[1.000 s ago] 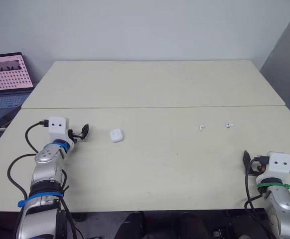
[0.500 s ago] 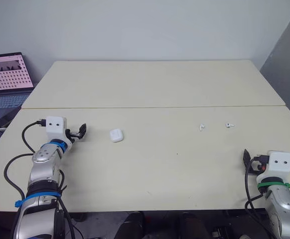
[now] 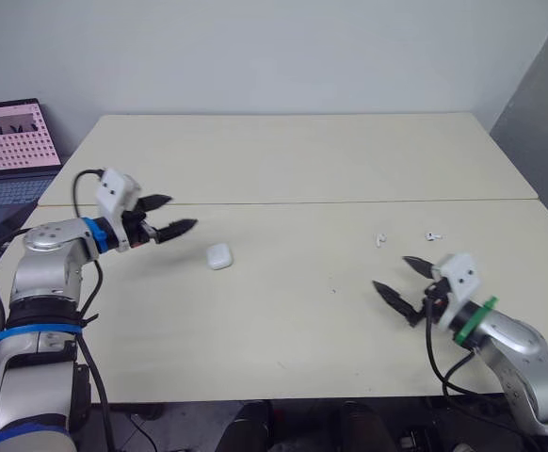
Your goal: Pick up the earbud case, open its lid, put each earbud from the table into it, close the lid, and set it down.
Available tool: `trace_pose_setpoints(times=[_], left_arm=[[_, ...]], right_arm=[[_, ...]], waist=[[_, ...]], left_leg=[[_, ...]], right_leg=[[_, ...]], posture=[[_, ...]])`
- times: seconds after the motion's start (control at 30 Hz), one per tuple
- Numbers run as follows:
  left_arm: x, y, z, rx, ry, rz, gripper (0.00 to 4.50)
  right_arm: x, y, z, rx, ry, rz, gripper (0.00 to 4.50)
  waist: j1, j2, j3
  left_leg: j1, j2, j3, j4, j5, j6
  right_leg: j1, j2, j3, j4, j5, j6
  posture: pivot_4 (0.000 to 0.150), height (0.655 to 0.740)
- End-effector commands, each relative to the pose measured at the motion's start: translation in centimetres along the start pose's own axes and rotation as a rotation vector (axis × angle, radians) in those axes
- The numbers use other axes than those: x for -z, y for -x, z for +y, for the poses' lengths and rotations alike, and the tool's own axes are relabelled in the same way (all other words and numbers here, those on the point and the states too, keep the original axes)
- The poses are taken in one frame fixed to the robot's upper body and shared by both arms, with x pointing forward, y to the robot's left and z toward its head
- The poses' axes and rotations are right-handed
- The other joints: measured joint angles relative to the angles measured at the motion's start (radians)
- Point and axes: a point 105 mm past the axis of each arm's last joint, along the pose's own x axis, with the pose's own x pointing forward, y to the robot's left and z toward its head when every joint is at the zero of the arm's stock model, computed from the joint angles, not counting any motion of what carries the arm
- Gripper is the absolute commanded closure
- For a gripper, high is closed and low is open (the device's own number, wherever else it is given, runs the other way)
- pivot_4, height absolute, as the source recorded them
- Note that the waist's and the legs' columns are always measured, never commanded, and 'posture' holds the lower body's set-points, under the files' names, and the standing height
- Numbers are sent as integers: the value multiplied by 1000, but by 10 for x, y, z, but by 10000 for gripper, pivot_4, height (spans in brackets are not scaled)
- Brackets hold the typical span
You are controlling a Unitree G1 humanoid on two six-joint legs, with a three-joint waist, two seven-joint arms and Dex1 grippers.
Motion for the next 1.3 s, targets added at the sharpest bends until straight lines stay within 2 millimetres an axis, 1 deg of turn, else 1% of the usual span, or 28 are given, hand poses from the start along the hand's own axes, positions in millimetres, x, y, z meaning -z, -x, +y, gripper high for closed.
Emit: trace_pose_setpoints(times=[0.03, 0.13, 0.2, 0.27, 0.4, 0.53, 0.63, 0.73, 0.83, 0.9, 1.03, 1.07, 1.1, 1.13, 1.2, 1.23, 1.3], left_arm=[[-1, -6, -19, 168, -73, 75, 625], [12, -12, -30, 257, -105, 144, 625], [20, -16, -31, 273, -139, 180, 625], [25, -20, -28, 265, -147, 191, 625], [37, -29, -26, 269, -150, 209, 625], [45, -37, -27, 272, -144, 222, 625], [49, -40, -29, 280, -133, 220, 625], [58, -39, -31, 296, -130, 258, 6849], [59, -36, -31, 307, -118, 264, 16282], [58, -35, -30, 313, -124, 269, 17132], [36, -45, -33, 325, -228, 175, 17132], [17, -55, -34, 294, -330, 74, 17132], [2, -61, -36, 268, -401, -1, 17132], [-16, -68, -41, 254, -480, -97, 17132], [-33, -73, -50, 244, -586, -200, 17132], [-46, -76, -60, 232, -697, -277, 17132], [-63, -78, -80, 218, -912, -415, 17132]], right_arm=[[-22, -21, 28, -190, 11, -59, 0], [-29, -39, 42, -280, 34, -75, 0], [-34, -48, 50, -314, 44, -90, 0], [-38, -53, 54, -332, 48, -100, 0], [-41, -57, 60, -359, 60, -102, 0], [-40, -56, 60, -359, 62, -96, 0], [-40, -54, 56, -345, 62, -91, 0], [-41, -52, 50, -311, 34, -95, 0], [-42, -49, 44, -291, 18, -94, 0], [-43, -47, 41, -281, 9, -95, 0], [-49, -47, 35, -257, -30, -97, 0], [-53, -49, 33, -239, -84, -97, 0], [-56, -51, 31, -228, -123, -95, 0], [-58, -52, 33, -245, -178, -88, 0], [-61, -53, 37, -280, -248, -78, 0], [-67, -55, 38, -303, -330, -94, 0], [-79, -61, 39, -341, -426, -117, 0]], waist=[[-1, 0, 0], [0, -1, 1], [1, -1, 1], [3, -1, 1], [4, -3, 2], [4, -4, 2], [2, -4, 2], [1, -4, 2], [1, -4, 2], [1, -4, 2], [1, -4, 2], [1, -4, 2], [1, -5, 3], [3, -5, 3], [5, -5, 3], [5, -5, 3], [2, -5, 3]], left_leg=[[0, 1, 0, 0, 0, 0], [-1, 1, 0, 0, 0, 0], [-1, 1, 0, 0, 0, 0], [-1, 1, -1, 0, 0, 0], [-2, 0, -1, 0, 0, 0], [-2, 0, -1, 0, 0, 0], [-2, 0, -1, 0, 0, 0], [-2, 0, -1, 0, 0, 0], [-2, 0, -1, 0, 0, 0], [-2, 0, -1, 0, 0, 0], [-2, 0, -1, 0, 0, 0], [-2, 0, -1, 0, 0, 0], [-2, 0, -1, 0, 0, 0], [-2, 0, -2, 0, 0, 0], [-3, 0, -3, 1, 0, 0], [-4, 0, -3, 2, 0, 0], [-4, 0, -3, 2, 0, 0]], right_leg=[[0, 0, 0, 0, 0, 0], [-1, 1, 0, 0, 0, 0], [-1, 1, 0, 0, 1, -1], [-2, 1, -1, 0, 1, -2], [-2, 1, -1, 0, 1, -2], [-2, 1, -1, 0, 1, 0], [-2, 1, -1, 1, 1, 0], [-2, 1, -1, 1, 1, 0], [-2, 1, -1, 1, 1, 0], [-2, 1, -1, 1, 1, 0], [-2, 1, -1, 1, 1, 0], [-2, 1, -1, 1, 1, 0], [-2, 1, -1, 1, 2, -1], [-2, 1, -1, 1, 2, -2], [-2, 1, -2, 1, 4, -3], [-2, 0, -2, 0, 4, -3], [-2, 0, -1, 0, 4, -3]], posture=[[1500, 7400], [1500, 7400], [1500, 7400], [1500, 7400], [1500, 7400], [1500, 7400], [1500, 7400], [1500, 7400], [1500, 7400], [1500, 7400], [1500, 7400], [1500, 7400], [1500, 7400], [1500, 7400], [1500, 7400], [1500, 7400], [1500, 7400]])
